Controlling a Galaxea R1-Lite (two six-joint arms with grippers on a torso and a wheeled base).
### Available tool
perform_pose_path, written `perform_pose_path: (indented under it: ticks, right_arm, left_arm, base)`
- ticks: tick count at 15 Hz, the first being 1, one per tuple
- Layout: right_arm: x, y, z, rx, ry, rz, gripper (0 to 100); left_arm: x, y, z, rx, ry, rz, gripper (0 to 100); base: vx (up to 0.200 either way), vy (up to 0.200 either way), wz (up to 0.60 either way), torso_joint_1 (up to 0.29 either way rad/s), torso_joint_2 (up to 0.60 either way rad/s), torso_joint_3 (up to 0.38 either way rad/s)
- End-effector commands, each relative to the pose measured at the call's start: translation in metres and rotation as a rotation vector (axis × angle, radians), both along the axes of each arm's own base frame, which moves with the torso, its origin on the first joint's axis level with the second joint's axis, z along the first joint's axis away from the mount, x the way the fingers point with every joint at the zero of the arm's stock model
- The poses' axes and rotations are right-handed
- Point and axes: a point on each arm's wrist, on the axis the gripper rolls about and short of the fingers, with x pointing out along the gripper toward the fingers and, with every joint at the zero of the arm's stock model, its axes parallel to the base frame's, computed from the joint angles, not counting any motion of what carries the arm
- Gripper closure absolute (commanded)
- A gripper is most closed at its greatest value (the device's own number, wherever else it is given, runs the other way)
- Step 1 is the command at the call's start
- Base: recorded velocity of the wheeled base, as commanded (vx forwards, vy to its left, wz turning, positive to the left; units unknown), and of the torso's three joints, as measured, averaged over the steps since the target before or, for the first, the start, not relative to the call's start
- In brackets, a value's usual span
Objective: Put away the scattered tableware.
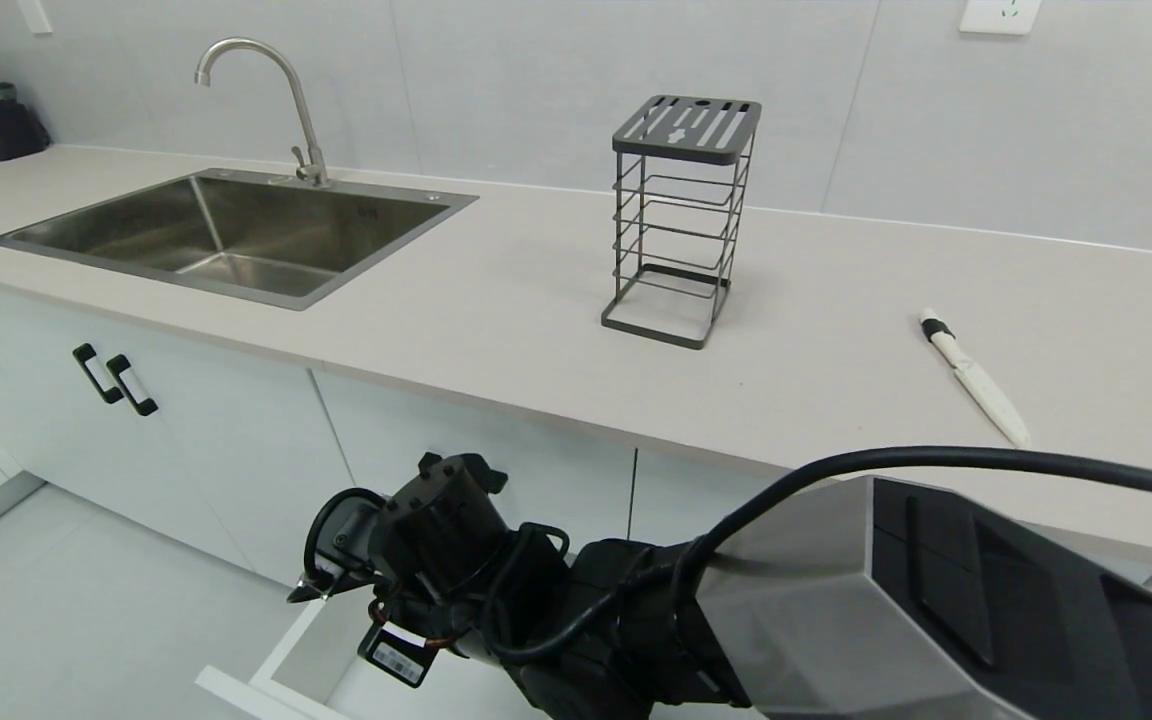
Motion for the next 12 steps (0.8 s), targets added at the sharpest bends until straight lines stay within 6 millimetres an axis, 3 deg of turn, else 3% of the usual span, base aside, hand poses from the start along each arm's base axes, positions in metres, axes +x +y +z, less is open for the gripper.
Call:
perform_pose_path:
  ticks: [1, 12]
  right_arm:
    - [0.003, -0.001, -0.004, -0.009, 0.003, -0.006, 100]
    - [0.013, -0.002, -0.019, -0.034, 0.003, -0.025, 100]
  left_arm:
    - [0.000, 0.000, 0.000, 0.000, 0.001, 0.000, 0]
    - [0.000, 0.000, 0.000, 0.000, 0.001, -0.001, 0]
  base:
    - [0.000, 0.000, 0.00, -0.134, 0.25, 0.129]
    - [0.000, 0.000, 0.00, -0.170, 0.30, 0.135]
